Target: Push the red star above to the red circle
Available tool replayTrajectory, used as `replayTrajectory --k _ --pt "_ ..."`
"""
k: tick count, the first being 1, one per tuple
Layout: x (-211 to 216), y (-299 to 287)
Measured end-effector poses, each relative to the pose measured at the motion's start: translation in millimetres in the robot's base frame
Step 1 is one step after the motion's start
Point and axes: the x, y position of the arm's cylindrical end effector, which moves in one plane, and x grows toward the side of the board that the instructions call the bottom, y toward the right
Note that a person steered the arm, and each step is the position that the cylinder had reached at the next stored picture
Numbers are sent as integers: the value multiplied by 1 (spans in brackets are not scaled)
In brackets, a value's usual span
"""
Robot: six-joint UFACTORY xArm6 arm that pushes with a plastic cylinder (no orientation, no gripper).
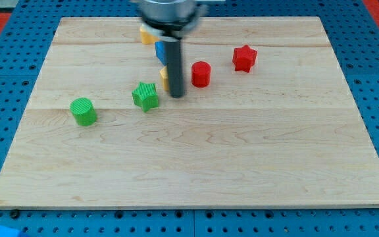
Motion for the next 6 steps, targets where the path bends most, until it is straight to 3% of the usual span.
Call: replayTrajectory --k 1,2,3,4,5,6 --pt "-31 47" --pt "-49 -5" --pt "-49 16" --pt "-49 146" --pt "-87 191" --pt "-95 83"
